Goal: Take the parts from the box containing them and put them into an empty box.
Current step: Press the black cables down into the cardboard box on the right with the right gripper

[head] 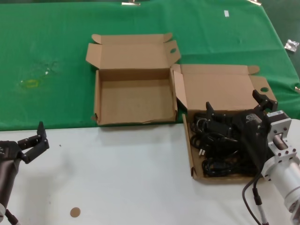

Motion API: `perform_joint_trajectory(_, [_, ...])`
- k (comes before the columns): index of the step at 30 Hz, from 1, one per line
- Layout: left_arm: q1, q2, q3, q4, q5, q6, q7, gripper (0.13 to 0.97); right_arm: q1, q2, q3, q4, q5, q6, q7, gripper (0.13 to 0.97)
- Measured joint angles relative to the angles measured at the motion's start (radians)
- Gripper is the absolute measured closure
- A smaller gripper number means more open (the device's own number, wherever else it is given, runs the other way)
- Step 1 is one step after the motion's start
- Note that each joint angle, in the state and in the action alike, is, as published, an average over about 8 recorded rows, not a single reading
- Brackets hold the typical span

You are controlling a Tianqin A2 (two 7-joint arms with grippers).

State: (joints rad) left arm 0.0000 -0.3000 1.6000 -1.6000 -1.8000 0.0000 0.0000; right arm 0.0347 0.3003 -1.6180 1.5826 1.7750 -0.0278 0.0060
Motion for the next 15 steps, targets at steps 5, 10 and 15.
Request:
perform_joint_trajectory(5, [0.000, 0.000, 0.000, 0.000, 0.000, 0.000, 0.000, 0.132, 0.000, 0.000, 0.000, 0.000, 0.000, 0.000, 0.000, 0.129])
perform_joint_trajectory(10, [0.000, 0.000, 0.000, 0.000, 0.000, 0.000, 0.000, 0.132, 0.000, 0.000, 0.000, 0.000, 0.000, 0.000, 0.000, 0.129])
perform_joint_trajectory(15, [0.000, 0.000, 0.000, 0.000, 0.000, 0.000, 0.000, 0.132, 0.000, 0.000, 0.000, 0.000, 0.000, 0.000, 0.000, 0.129])
